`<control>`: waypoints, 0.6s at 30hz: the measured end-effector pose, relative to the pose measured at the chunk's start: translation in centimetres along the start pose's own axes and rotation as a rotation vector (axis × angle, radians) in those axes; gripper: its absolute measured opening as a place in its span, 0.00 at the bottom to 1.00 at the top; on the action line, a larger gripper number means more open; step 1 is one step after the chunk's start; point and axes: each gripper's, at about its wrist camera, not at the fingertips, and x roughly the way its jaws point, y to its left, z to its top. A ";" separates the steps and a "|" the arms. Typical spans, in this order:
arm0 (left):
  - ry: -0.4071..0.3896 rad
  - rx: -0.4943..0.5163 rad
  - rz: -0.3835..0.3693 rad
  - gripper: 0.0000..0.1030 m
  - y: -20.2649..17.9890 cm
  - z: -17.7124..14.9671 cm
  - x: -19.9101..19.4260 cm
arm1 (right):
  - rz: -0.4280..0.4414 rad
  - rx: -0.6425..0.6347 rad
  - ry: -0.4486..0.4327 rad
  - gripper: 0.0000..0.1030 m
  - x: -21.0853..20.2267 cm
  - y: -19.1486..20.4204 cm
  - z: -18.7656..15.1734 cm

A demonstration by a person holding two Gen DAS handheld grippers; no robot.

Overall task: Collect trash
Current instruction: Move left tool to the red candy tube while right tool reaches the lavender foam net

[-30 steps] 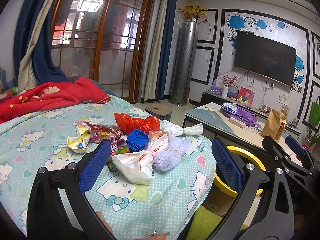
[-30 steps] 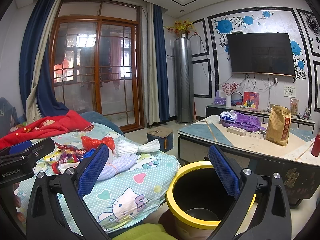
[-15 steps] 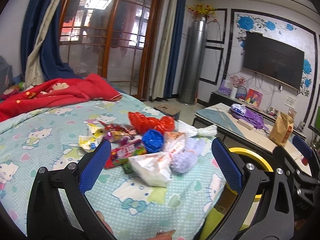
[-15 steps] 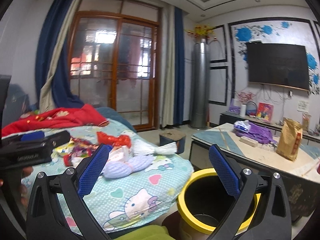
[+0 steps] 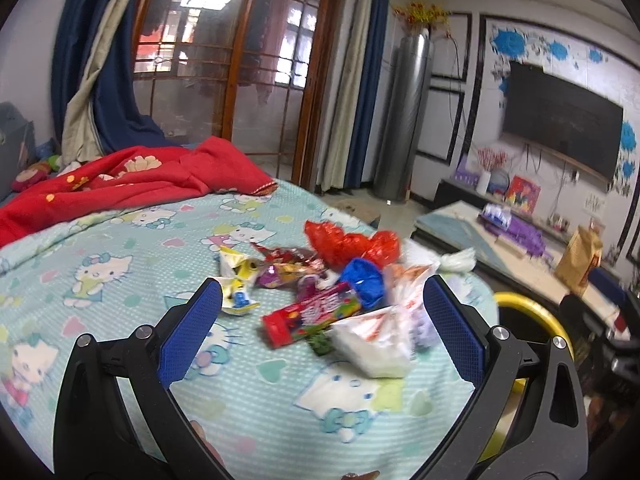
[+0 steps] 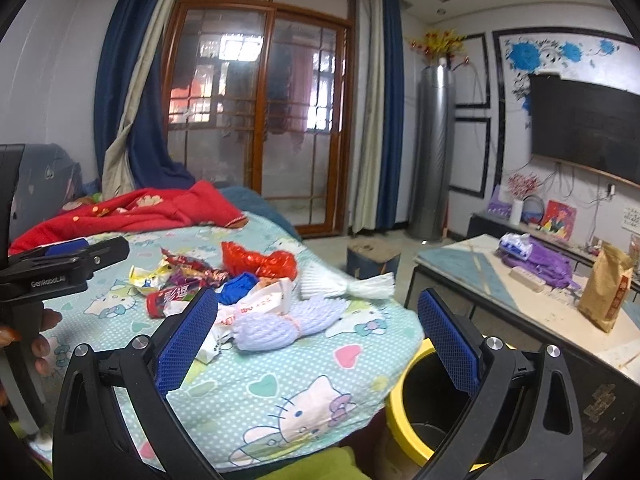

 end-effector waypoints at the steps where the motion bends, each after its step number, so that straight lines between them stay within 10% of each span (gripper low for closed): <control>1: 0.014 0.008 0.005 0.90 0.3 0.1 0.3 | 0.007 -0.001 0.016 0.94 0.7 0.1 0.2; 11: 0.184 0.142 -0.045 0.89 3.0 0.4 4.6 | 0.010 0.092 0.170 0.94 7.1 -0.8 1.6; 18: 0.278 0.232 -0.138 0.66 2.9 1.0 7.9 | -0.045 0.147 0.257 0.92 11.3 -1.9 1.3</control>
